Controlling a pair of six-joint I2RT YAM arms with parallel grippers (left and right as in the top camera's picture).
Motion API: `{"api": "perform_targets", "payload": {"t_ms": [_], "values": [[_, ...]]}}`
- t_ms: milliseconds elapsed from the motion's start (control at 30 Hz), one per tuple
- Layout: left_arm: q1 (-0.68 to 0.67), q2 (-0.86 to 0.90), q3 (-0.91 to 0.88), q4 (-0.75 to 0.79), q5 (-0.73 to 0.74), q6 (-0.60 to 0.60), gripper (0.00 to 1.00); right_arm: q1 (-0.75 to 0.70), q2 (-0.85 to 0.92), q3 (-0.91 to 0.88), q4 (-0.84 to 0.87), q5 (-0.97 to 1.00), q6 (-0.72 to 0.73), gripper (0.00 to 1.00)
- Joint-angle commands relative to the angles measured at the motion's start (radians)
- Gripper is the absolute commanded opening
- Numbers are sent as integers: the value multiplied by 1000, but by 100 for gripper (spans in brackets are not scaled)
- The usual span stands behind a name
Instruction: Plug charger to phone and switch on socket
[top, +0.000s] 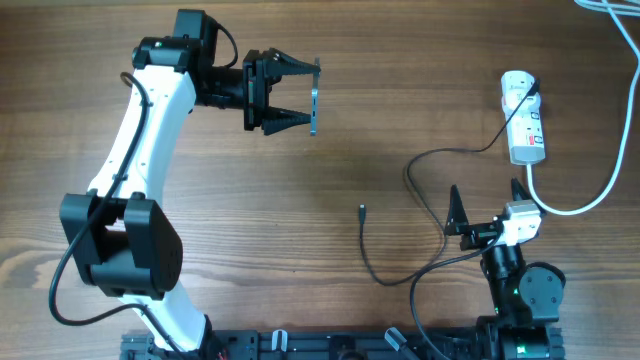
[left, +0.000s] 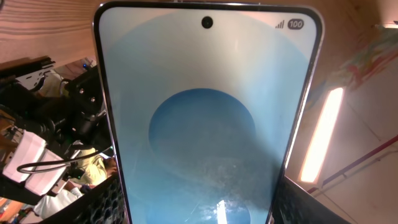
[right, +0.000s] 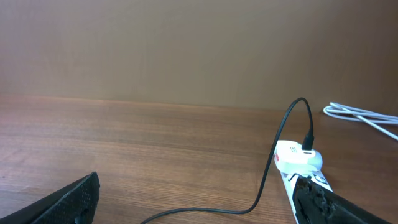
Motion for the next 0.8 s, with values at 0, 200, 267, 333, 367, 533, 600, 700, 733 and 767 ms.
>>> {"api": "perform_targets", "payload": {"t_ms": [0,200,267,333,367,533,600,700,733,767], "values": [[0,-32,26,0,56,0,63,4,-8,-1,2,14,-5,100],[0,-32,26,0,56,0,63,4,-8,-1,2,14,-5,100],[0,-32,26,0,56,0,63,4,-8,-1,2,14,-5,100],[-2,-32,26,0,56,3,63,4,-8,-1,2,14,-5,100],[-2,-32,26,0,54,3,63,4,-8,-1,2,13,-5,100],[-2,-32,26,0,53,8,62,4,-8,-1,2,14,-5,100],[-2,-32,26,0,53,8,62,4,-8,-1,2,14,-5,100],[-2,-32,26,0,53,27,62,4,-8,-1,2,13,-5,100],[-2,-32,26,0,53,30,62,4,-8,-1,2,14,-5,100],[-2,-32,26,0,53,37,62,4,-8,-1,2,13,-5,100]]}}
